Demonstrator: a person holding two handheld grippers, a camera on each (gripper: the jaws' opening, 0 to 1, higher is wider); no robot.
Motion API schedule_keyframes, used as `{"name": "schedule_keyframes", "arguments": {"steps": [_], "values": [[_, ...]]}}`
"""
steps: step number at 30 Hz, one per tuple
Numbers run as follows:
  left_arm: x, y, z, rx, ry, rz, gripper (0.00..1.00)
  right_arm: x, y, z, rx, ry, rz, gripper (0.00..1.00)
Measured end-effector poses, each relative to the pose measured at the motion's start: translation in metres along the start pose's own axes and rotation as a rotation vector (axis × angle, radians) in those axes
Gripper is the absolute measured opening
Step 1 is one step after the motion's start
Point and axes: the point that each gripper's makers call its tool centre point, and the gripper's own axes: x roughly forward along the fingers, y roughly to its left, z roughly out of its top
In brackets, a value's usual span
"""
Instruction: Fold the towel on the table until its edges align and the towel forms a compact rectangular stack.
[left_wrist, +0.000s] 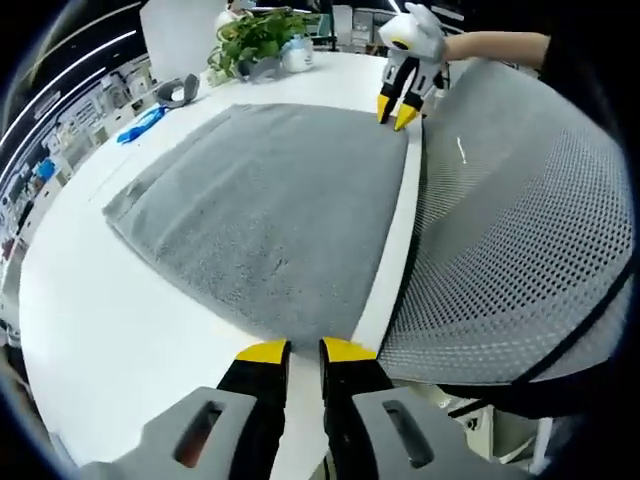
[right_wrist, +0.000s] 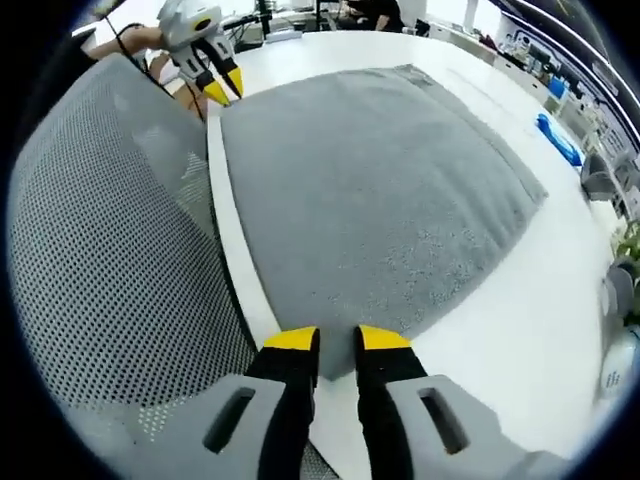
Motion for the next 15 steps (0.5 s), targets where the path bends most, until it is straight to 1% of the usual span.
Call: {"name": "schedule_keyframes", "arguments": {"steps": [3,5,6,8,9,11,15], "values": [[-0.002,-0.007,-0.007,0.012,0.018,-0.024,0.15,-0.001,0.007,-0.004,-0.019,0.006,0.006,0.14],[-0.001,-0.007,-0.009,0.018,0.019,-0.018,0.15,0.000,0.011,-0.009,-0.029,0.028,0.014,0.17],[-0.001,-0.007,-0.009,0.027,0.012,-0.013,0.15,0.000,0.012,-0.007,-0.048,0.022,0.013,0.18],[0.000,-0.006,-0.005,-0.002,-0.015,-0.010,0.15,0.000,0.010,-0.007,-0.045,0.030,0.001,0.17],[0.000,-0.005,-0.004,-0.014,-0.017,-0.005,0.15,0.000,0.009,-0.007,-0.052,0.035,-0.002,0.16],[0.000,-0.004,-0.002,-0.005,-0.026,0.009,0.15,-0.001,0.004,-0.009,-0.054,0.044,-0.025,0.13],[0.005,-0.007,0.001,0.006,-0.027,0.013,0.14,-0.002,0.002,-0.013,-0.046,0.051,-0.042,0.10]]}}
